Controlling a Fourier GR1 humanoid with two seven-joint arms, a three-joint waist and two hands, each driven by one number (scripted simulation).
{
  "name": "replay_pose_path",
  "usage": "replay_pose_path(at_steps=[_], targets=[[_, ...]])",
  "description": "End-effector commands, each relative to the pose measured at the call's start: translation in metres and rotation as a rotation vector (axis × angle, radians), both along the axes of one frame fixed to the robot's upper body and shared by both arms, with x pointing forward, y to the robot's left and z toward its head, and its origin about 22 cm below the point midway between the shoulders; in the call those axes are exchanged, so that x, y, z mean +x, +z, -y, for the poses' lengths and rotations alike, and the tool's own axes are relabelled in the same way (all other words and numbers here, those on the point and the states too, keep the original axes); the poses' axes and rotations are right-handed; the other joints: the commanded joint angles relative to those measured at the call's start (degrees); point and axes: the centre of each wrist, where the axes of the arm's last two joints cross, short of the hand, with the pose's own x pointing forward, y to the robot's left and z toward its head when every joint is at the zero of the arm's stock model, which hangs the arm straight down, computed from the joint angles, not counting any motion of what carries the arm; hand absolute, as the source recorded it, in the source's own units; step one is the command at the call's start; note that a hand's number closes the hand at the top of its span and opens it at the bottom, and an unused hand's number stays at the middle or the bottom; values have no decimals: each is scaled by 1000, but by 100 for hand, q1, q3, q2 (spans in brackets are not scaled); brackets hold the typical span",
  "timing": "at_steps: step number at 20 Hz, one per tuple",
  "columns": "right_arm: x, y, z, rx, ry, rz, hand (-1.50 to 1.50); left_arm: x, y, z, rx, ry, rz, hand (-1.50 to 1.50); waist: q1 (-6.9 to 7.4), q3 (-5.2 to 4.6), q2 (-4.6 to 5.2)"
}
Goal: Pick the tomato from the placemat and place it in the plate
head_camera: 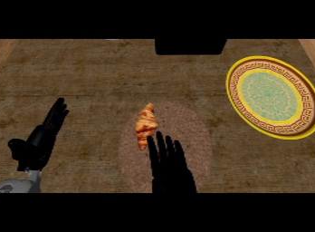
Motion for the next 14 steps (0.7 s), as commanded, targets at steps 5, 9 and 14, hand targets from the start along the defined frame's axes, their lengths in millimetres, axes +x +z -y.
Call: replay_pose_path(at_steps=[5,9,14], targets=[[9,40,3,-74,-103,-144,-150,11,6,11,8,2,17,0,40,5,13],[18,14,0,-195,-135,-208,-150,0,-9,-3,-1,11,10,0,30,-1,19],[24,4,-6,-197,-129,-254,-150,1,-1,9,-3,-8,17,0,82,6,13]])
